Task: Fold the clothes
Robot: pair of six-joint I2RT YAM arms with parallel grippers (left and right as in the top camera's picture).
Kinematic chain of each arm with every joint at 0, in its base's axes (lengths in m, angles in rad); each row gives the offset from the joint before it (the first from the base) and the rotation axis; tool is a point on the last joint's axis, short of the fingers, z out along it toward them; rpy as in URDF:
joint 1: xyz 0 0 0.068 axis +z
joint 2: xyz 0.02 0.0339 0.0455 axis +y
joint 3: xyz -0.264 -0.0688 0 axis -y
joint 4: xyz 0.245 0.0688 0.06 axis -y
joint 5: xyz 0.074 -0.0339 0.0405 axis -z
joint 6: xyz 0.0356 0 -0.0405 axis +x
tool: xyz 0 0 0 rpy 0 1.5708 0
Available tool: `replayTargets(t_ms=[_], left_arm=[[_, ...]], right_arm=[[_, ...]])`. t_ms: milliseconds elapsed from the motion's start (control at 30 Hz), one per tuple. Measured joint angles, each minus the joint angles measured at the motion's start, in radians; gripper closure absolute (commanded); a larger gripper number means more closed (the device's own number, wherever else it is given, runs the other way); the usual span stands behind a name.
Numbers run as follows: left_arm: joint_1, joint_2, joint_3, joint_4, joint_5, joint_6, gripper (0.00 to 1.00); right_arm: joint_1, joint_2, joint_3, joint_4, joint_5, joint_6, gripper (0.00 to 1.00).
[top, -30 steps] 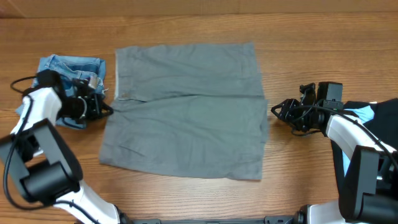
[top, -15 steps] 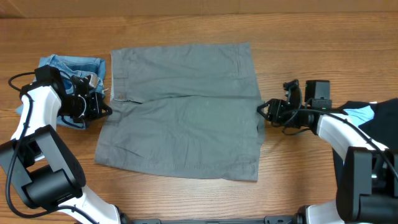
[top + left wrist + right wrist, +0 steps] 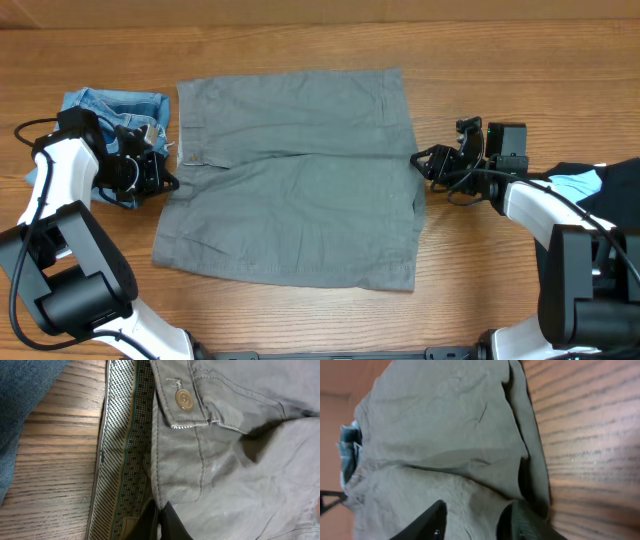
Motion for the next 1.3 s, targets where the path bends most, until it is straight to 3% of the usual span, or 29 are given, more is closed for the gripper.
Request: replayTargets(t_ms=[200,300,367,400,433,500,533,600,733,833,867,1000,1100,1300], left_arm=[[0.000,0.000,0.000,0.000,-0.009,0.000,0.96],[0.000,0.000,0.000,-0.011,-0.028,0.000,0.96],[0.003,0.000,0.000,-0.018,-0.037,0.000,0.96],[0.006,0.000,0.000,-0.019,-0.040,-0.001,0.95],[0.008,0.000,0.000,-0.019,-0.043,-0.001,0.95],[0.014,0.000,0.000,-0.019,-0.047,-0.001,0.94],[0.016,0.000,0.000,-0.019,-0.047,-0.001,0.95],[0.016,0.000,0.000,-0.019,-0.047,-0.001,0.95],[0.016,0.000,0.000,-0.019,-0.049,-0.001,0.92],[0.016,0.000,0.000,-0.019,-0.051,-0.005,0.75],[0.016,0.000,0.000,-0.019,-0.053,-0.003,0.60],[0.016,0.000,0.000,-0.019,-0.053,-0.024,0.47],[0.016,0.000,0.001,-0.021,-0.039,-0.028,0.46],[0.016,0.000,0.075,-0.122,-0.011,-0.029,0.47]], right_arm=[[0.026,0.012,0.000,0.113,-0.011,0.048,0.91],[0.009,0.012,0.013,0.199,-0.024,0.083,0.89],[-0.015,0.012,0.034,0.217,-0.044,0.105,0.33],[-0.026,0.012,0.044,0.219,-0.053,0.115,0.19],[-0.036,0.012,0.055,0.222,-0.065,0.120,0.17],[-0.054,0.012,0.075,0.204,-0.086,0.126,0.22],[-0.057,0.012,0.082,0.167,-0.094,0.121,0.32],[-0.060,0.012,0.083,0.114,-0.104,0.121,0.42],[-0.071,0.011,0.086,-0.132,-0.132,0.067,0.41],[-0.079,0.010,0.085,-0.328,-0.140,-0.014,0.40],[-0.080,0.003,0.084,-0.403,-0.141,-0.046,0.41],[-0.073,-0.036,0.084,-0.652,-0.086,-0.131,0.44],[-0.042,-0.050,0.082,-0.767,-0.016,-0.166,0.49],[0.064,-0.050,0.053,-0.786,0.037,-0.180,0.59]])
